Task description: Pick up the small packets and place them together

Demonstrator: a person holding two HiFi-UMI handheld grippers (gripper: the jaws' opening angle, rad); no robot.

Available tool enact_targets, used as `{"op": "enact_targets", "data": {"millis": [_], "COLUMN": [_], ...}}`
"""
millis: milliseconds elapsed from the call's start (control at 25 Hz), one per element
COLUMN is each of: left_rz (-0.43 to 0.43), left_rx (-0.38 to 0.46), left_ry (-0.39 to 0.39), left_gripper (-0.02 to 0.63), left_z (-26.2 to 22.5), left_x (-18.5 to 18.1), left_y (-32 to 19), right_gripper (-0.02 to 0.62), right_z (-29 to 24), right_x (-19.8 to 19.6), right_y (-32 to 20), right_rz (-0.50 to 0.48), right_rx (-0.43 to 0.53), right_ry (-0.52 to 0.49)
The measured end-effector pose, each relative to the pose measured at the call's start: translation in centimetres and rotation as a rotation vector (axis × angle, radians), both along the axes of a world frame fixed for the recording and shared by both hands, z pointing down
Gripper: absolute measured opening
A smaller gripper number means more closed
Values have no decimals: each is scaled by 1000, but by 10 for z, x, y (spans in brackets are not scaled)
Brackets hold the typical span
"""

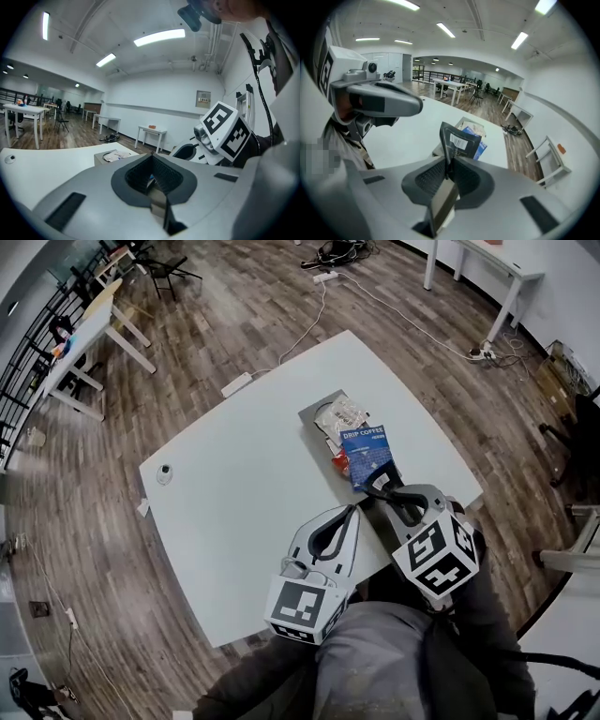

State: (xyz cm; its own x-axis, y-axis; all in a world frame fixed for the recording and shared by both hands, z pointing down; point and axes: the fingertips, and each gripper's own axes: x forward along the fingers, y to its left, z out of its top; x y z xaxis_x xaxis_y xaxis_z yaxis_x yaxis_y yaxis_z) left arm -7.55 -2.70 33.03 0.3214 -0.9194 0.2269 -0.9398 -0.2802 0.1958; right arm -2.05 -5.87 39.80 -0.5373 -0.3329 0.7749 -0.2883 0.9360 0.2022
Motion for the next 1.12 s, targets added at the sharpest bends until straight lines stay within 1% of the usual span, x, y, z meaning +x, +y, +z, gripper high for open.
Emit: {"op": "enact_targets", "data": {"millis": [160, 320, 480, 560, 640, 720, 840, 960, 1120], "left_rz": [-67, -143, -212, -237, -259, -276, -288, -291, -292], "left_rx": [-13, -35, -68, -94, -121, -134, -139, -138, -131], "left_ry": [22, 46, 70, 79, 89, 98, 106, 114, 114], "left_gripper": [3, 3, 3, 3, 3, 3, 3, 3, 3], "left_z": [1, 5, 15, 23, 31, 36, 37, 35, 31], "left_x": [-21, -45, -63, -71, -77, -82, -86, -90, -93], "left_y": [-9, -19, -25, -26, -25, -24, -25, -26, -23], "right_gripper": [57, 57, 58, 60, 69, 100, 123, 166, 187], "right_z": [-27, -32, -13, 0, 13, 22, 28, 30, 28], "right_x": [-32, -67, -92, -101, -106, -108, -112, -116, -120], "right_y": [-33, -72, -100, -109, -114, -115, -115, -112, -105], "right_rz": [-57, -119, -178, -194, -201, -208, -217, -228, -232], "right_rx": [53, 70, 36, 11, -20, -50, -69, -97, -125], "right_ry": [-33, -22, -10, 12, 42, 61, 73, 81, 56]}}
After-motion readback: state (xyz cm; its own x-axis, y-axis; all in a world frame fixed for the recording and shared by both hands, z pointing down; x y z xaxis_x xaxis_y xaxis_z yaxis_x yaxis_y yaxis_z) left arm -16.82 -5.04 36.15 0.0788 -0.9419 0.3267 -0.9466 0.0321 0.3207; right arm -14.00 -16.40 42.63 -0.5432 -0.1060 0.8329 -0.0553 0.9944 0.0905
